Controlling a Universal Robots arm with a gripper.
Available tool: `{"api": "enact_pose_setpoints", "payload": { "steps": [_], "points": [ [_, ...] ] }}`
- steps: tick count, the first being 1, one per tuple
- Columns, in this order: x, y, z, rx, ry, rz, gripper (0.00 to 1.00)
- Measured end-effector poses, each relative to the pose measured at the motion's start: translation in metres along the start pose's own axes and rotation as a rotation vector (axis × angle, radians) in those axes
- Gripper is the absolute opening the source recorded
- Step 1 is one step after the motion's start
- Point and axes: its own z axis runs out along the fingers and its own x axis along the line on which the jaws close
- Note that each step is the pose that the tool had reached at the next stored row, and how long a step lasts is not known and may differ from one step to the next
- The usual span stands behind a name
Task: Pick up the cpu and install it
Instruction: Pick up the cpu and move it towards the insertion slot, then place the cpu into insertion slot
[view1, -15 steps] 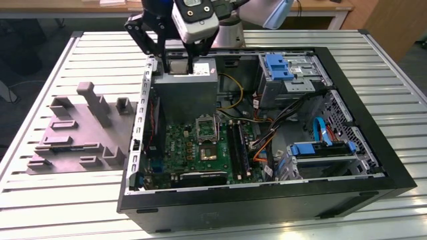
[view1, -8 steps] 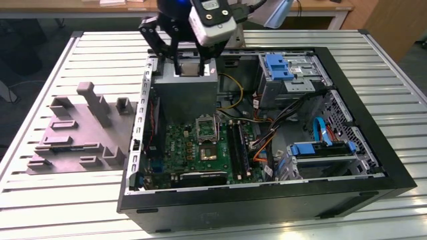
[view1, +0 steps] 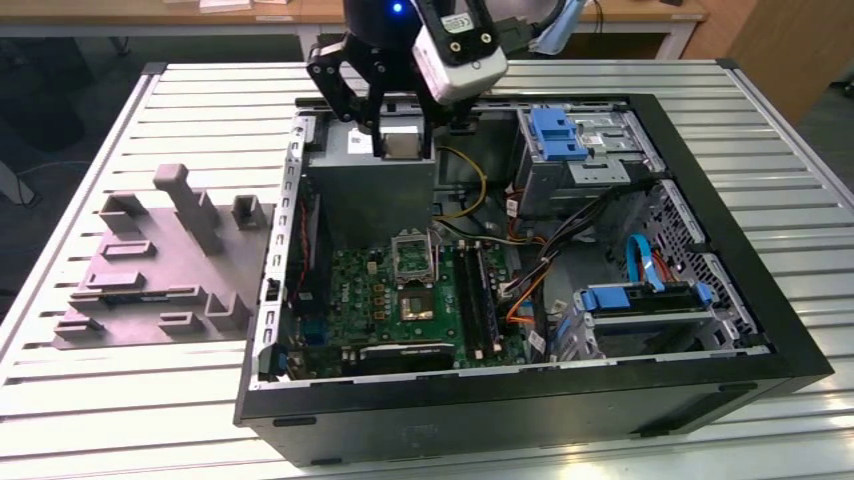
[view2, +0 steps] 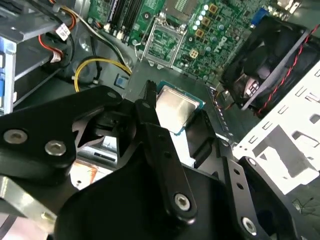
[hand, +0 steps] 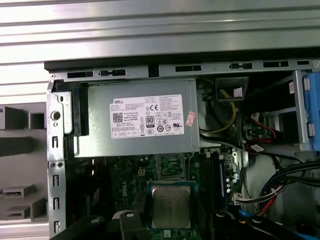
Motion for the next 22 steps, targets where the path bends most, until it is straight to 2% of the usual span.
{"api": "enact_pose_setpoints", "payload": {
  "steps": [22],
  "points": [
    [0.0005, -0.0016, 0.0008, 0.0000, 0.0000, 0.000, 0.48]
  ]
}}
